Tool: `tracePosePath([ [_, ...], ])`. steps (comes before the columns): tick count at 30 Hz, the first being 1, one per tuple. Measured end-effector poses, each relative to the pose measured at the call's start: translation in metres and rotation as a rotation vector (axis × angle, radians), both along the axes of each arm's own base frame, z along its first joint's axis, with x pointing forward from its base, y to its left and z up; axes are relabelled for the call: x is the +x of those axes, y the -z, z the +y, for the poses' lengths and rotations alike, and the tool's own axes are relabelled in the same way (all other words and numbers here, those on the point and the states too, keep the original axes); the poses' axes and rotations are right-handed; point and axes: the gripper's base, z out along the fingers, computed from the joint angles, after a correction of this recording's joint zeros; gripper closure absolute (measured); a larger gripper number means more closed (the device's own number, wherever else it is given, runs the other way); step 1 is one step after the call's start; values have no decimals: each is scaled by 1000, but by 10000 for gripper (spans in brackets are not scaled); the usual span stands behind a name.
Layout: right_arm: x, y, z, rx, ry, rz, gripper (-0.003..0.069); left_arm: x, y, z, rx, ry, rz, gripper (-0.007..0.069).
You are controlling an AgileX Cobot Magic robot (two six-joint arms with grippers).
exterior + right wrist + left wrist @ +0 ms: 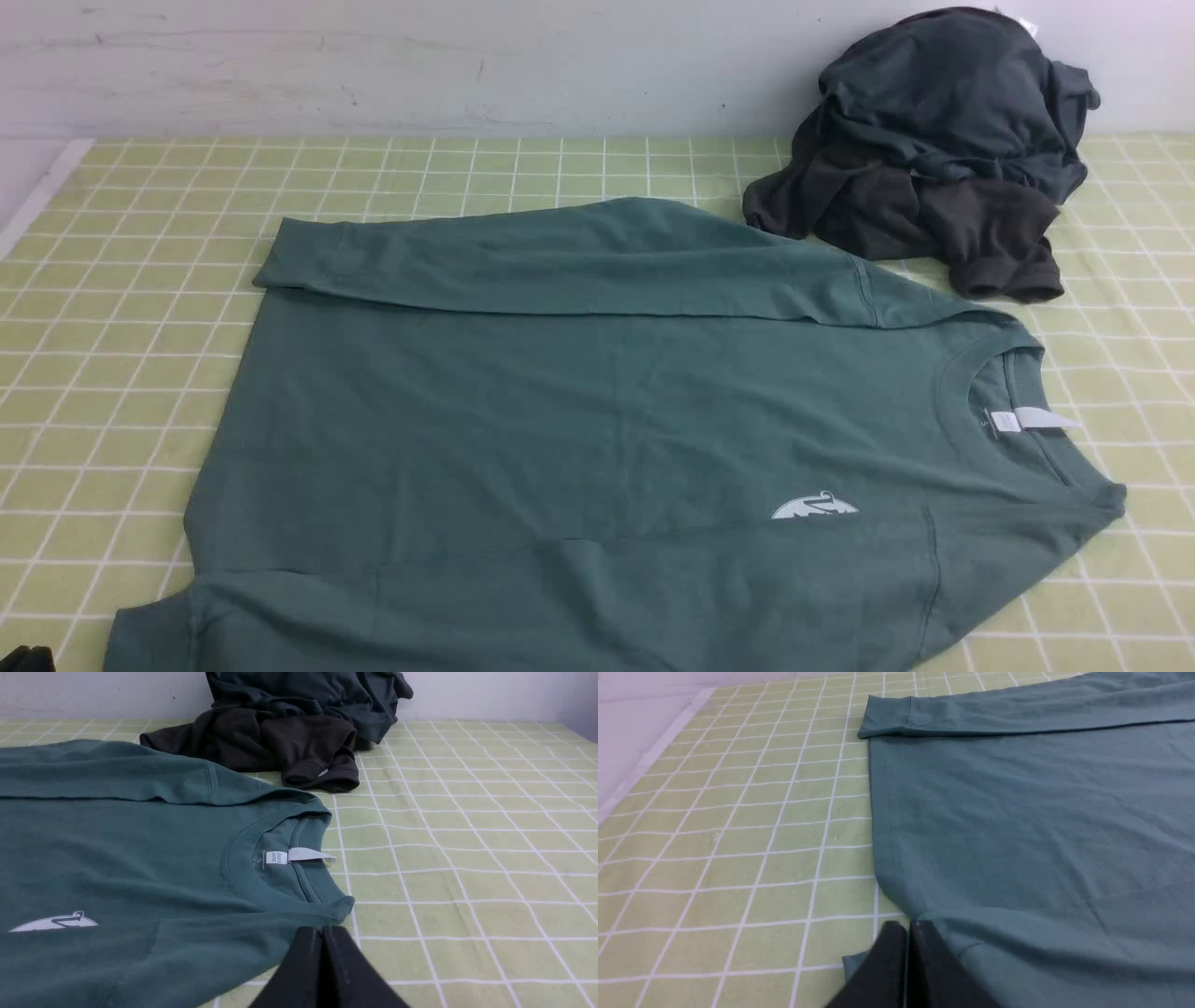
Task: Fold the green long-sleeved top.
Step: Use the left arm to clamp the cuff closest to it
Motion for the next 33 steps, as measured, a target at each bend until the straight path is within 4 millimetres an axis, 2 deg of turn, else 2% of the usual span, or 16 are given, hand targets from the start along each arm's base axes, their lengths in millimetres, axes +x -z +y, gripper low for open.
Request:
tracePosePath([
  [26, 0, -1, -1, -39, 2, -7, 673, 1, -1, 1, 50, 1, -23, 627],
  [29, 1, -5, -1, -58, 0, -55, 673, 2, -4, 1, 41, -2, -71, 627],
  [33, 1, -29, 1, -75, -16, -328, 673, 4, -22, 1, 2, -9, -282, 627],
])
